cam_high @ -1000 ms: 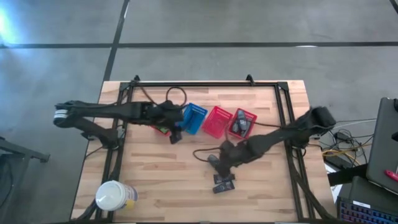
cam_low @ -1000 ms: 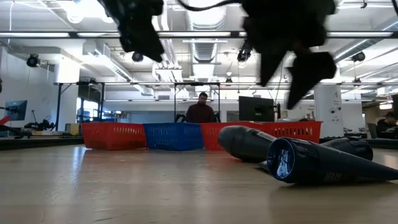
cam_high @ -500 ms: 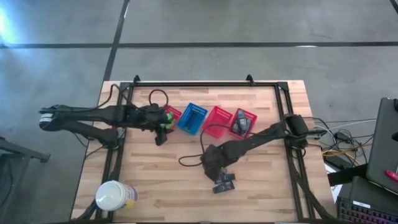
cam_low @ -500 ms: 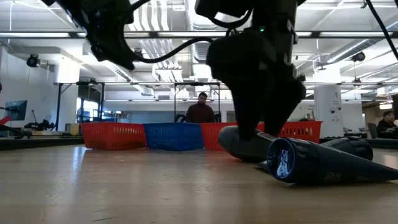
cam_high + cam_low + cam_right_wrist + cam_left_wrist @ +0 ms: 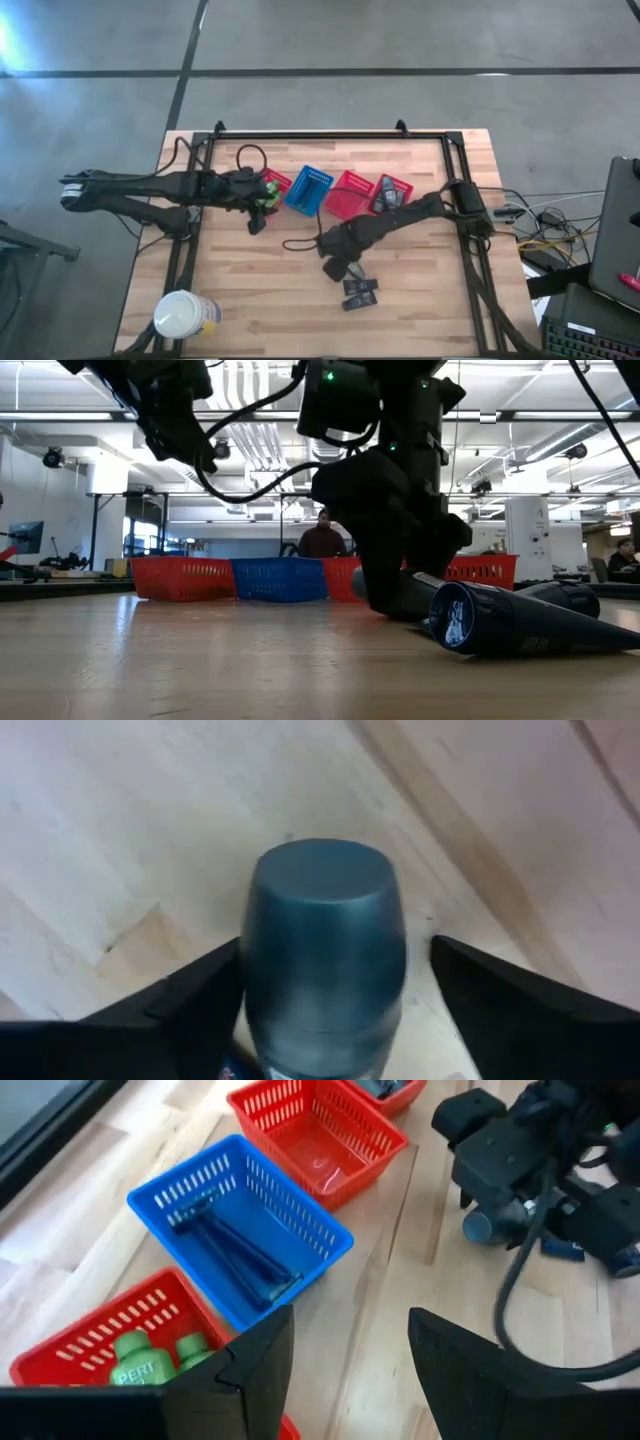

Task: Pick & Place Travel size toiletries
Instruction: Put the black deodorant into the right red bin

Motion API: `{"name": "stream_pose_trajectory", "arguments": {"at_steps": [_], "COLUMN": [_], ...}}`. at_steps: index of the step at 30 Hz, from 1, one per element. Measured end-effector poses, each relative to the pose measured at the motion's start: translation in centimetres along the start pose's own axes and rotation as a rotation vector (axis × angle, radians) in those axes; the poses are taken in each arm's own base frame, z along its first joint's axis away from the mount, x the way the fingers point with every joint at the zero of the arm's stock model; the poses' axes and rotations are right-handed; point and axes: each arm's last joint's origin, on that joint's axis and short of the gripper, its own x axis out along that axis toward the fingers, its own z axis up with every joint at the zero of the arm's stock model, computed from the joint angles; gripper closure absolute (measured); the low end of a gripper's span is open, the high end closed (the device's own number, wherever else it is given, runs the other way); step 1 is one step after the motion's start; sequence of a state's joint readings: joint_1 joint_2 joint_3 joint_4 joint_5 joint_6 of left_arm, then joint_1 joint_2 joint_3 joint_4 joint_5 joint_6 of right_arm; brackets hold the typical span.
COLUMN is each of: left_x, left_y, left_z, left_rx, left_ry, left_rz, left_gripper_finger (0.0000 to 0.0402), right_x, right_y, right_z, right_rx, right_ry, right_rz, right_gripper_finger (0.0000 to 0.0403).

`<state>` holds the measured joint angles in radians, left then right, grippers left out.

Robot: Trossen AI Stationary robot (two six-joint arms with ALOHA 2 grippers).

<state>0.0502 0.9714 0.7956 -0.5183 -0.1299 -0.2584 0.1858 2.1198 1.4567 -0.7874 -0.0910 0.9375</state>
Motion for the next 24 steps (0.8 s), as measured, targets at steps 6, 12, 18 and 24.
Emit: {"name": "stream_pose_trajectory", "arguments": {"at_steps": [6,12,18,24], "left_x": [0.0,-0.1,-0.1,-0.1], "left_y": [-0.1,-0.1,0.0,0.0], "left_z": [0.5,0.9,1.1,1.2], "left_rx": [0.024,0.032,0.020,0.019], "left_ry": [-0.049,-0.093,-0.104,-0.116], "left_rz": [-0.010,-0.010,-0.006,0.005], "left_gripper_finger": [0.0200,0.0200,0.0200,0.0200], "right_x": [-1.3,-5.4,-13.0,-16.8], "right_y": [-0.7,-1.9,-5.3,-12.7], "right_z": [0.1,-0.3,-1.9,-4.3], "right_rx": [0.018,0.151,0.513,0.944], "right_ry": [0.001,-0.053,-0.274,-0.490], "right_rz": [-0.015,-0.030,-0.101,-0.222], "right_gripper_finger": [0.0198,0.0203,0.0203,0.0195]}}
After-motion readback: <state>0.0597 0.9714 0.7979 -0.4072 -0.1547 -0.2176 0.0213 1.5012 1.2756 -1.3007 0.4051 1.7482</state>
